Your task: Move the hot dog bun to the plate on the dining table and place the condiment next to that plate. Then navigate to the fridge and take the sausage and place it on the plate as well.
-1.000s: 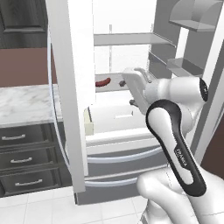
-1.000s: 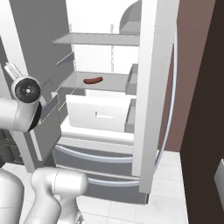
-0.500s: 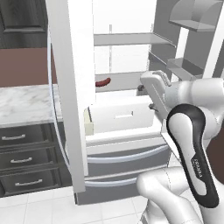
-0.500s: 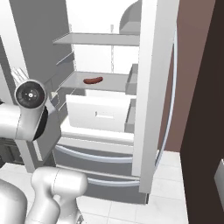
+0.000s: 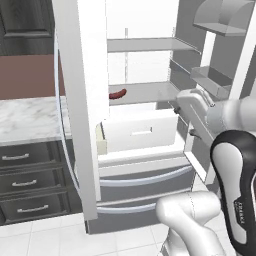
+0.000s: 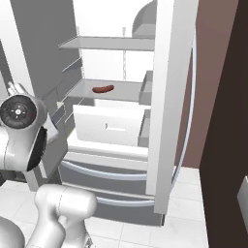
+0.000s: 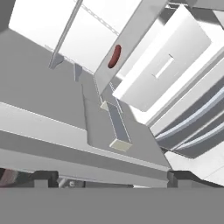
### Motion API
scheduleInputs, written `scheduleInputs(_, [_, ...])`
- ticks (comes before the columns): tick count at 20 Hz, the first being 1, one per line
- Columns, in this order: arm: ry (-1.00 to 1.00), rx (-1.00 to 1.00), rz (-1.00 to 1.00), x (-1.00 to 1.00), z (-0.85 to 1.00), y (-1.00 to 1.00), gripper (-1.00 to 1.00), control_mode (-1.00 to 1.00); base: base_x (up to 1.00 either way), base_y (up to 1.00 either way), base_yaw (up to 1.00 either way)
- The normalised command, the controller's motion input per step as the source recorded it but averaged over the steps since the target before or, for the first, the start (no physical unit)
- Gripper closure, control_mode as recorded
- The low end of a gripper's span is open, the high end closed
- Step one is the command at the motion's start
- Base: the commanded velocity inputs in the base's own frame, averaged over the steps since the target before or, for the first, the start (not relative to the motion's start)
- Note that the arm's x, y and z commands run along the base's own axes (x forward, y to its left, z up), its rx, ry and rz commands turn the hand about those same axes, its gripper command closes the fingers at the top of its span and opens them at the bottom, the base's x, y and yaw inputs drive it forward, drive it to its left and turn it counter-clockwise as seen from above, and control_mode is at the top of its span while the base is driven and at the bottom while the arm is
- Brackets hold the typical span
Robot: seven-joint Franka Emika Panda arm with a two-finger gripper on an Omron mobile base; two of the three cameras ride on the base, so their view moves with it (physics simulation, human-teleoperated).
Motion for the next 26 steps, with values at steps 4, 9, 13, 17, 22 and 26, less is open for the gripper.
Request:
scheduleInputs(4, [0.09, -0.16, -0.06, -0.38, 0.0, -0.23, -1.0, -1.0, 0.0, 0.0, 0.0])
scheduleInputs(9, [0.08, -0.24, 0.01, -0.17, -0.01, -0.25, -1.0, -1.0, 0.0, 0.0, 0.0])
scheduleInputs(13, [0.01, -0.3, 0.12, -0.01, -0.06, -0.12, -1.0, -1.0, 0.0, 0.0, 0.0])
scheduleInputs(17, [0.05, -0.32, 0.15, 0.0, -0.09, -0.13, -1.0, -1.0, 0.0, 0.0, 0.0])
scheduleInputs(22, [0.02, -0.29, 0.15, -0.09, -0.15, -0.16, -1.0, -1.0, 0.0, 0.0, 0.0])
scheduleInputs(26, [0.0, -0.05, 0.03, -0.08, -0.09, 0.0, -1.0, -1.0, 0.0, 0.0, 0.0])
